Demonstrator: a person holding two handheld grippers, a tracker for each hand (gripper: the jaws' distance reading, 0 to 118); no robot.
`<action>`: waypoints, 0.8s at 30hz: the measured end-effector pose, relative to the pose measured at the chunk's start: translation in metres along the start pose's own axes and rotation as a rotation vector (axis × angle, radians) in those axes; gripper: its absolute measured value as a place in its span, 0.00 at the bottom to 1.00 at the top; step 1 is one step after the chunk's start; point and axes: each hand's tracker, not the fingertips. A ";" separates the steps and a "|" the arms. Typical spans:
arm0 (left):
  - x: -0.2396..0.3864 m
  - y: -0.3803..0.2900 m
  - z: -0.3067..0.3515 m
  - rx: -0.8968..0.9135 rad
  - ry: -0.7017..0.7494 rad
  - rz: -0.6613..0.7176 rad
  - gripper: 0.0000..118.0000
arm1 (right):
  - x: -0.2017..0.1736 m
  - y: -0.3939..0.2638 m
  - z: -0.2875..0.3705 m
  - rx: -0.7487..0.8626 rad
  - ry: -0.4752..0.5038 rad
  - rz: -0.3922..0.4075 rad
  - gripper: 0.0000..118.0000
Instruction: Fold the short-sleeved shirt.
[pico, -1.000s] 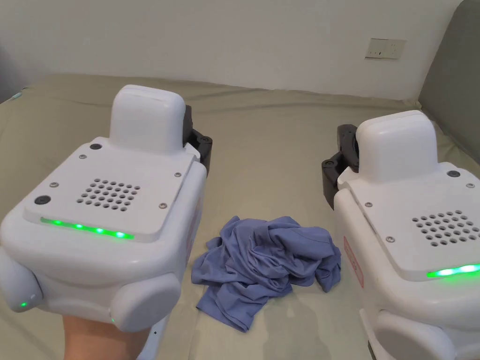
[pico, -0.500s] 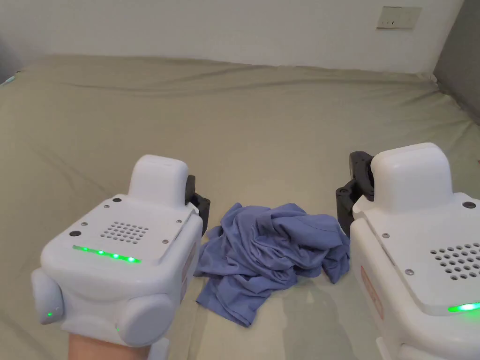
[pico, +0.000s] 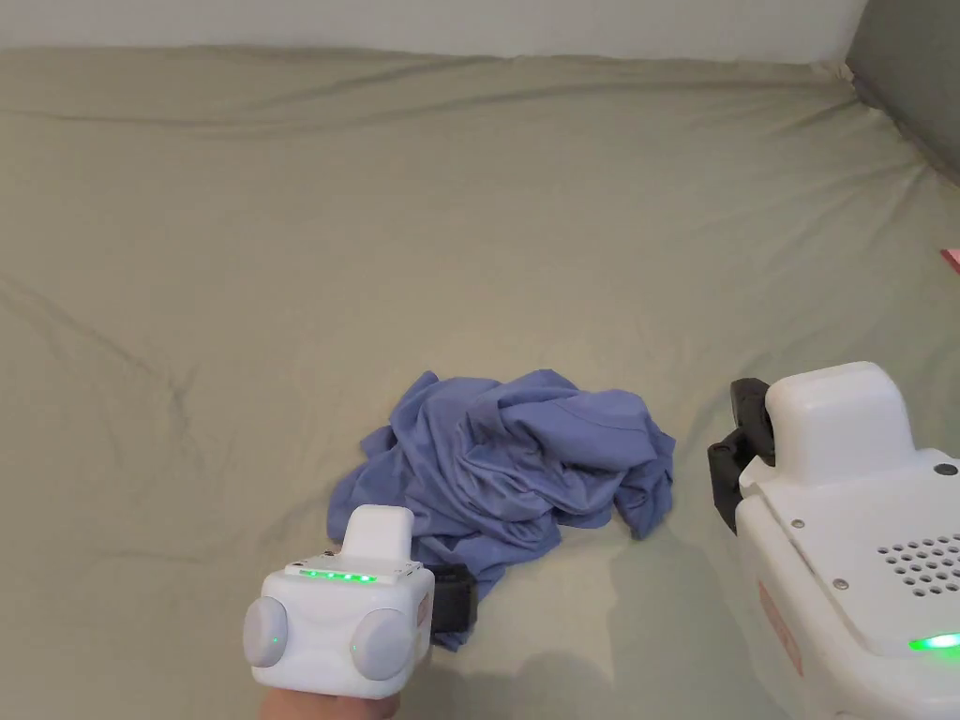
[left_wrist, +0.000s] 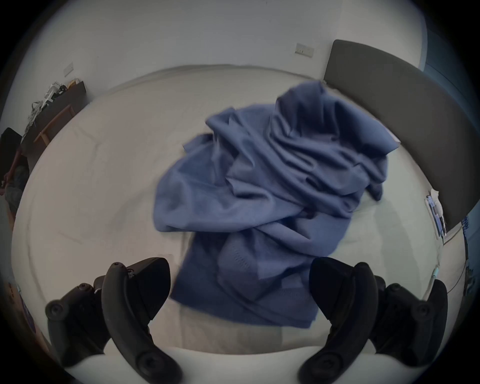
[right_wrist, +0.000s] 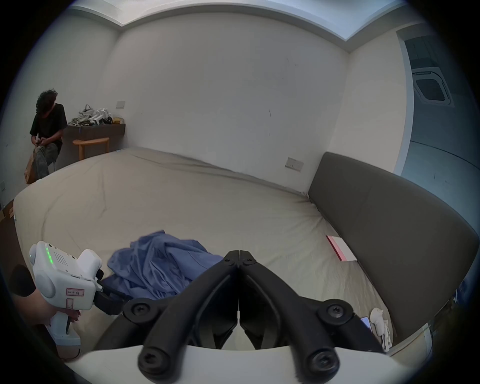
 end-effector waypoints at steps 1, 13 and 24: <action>0.004 -0.001 -0.005 -0.014 0.010 -0.001 0.86 | 0.002 -0.003 -0.004 -0.017 -0.002 -0.001 0.01; 0.002 0.004 0.038 0.119 -0.029 -0.058 0.08 | 0.009 -0.049 -0.117 -0.312 0.096 0.016 0.77; -0.042 -0.009 0.066 0.114 -0.062 0.012 0.08 | -0.018 -0.122 -0.233 -0.529 0.223 -0.044 0.97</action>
